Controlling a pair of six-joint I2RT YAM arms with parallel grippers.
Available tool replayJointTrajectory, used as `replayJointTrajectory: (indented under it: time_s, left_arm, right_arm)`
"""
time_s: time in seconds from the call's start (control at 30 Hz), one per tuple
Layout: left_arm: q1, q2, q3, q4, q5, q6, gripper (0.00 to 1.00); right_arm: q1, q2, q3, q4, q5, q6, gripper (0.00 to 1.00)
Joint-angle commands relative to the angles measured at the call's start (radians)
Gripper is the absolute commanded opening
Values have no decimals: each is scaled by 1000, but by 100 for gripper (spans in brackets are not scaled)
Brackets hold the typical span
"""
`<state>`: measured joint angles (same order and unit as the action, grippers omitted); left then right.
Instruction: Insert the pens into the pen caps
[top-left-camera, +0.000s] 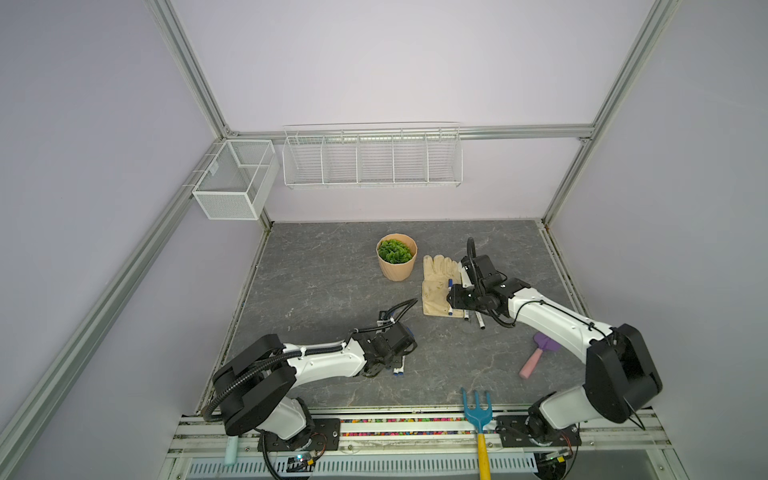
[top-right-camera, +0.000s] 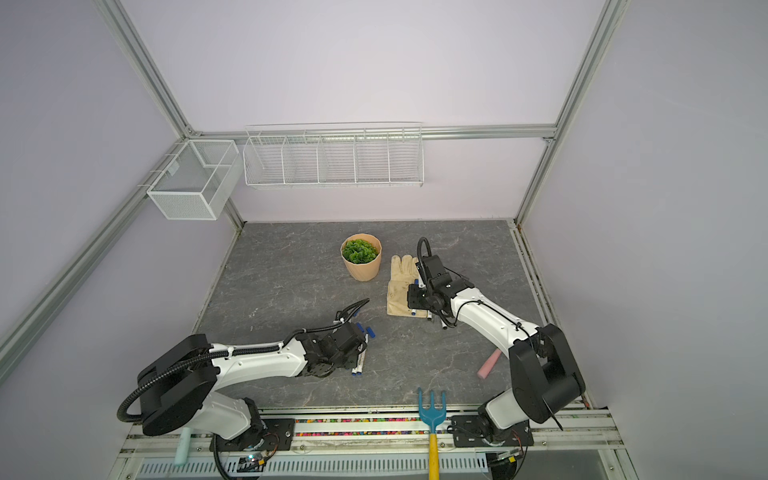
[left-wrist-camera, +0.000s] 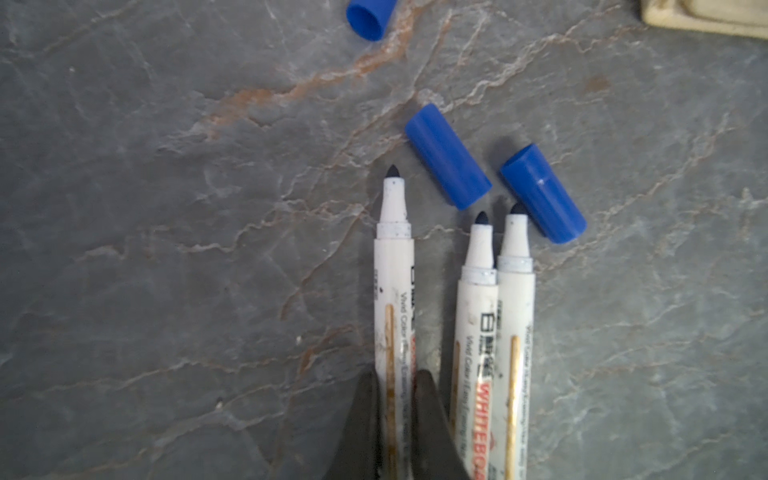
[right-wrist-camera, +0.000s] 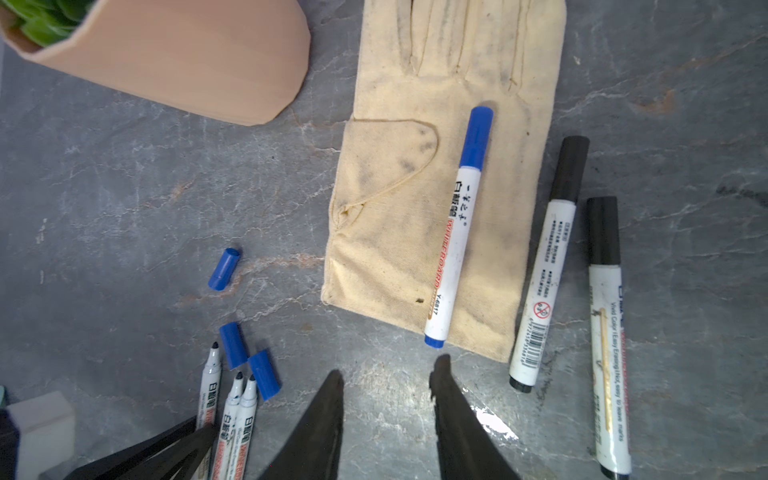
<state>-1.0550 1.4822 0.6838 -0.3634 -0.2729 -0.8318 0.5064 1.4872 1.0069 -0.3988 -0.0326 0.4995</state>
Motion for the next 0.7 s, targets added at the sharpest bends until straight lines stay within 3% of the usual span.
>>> replayJointTrajectory:
  time_s: [0.0, 0.2, 0.37, 0.67]
  left_arm:
    - [-3, -67, 14, -94, -28, 16, 0]
    - [-3, -304, -49, 152, -1, 99, 0]
    - [-3, -397, -124, 403, 37, 164, 0]
    - [-3, -386, -82, 453, 56, 213, 0]
  right_arm:
    - [15, -49, 18, 7, -70, -25, 39]
    - [79, -90, 24, 122, -335, -79, 40]
    - [154, -83, 66, 173, -466, -84, 40]
    - [198, -27, 149, 85, -451, -135, 39]
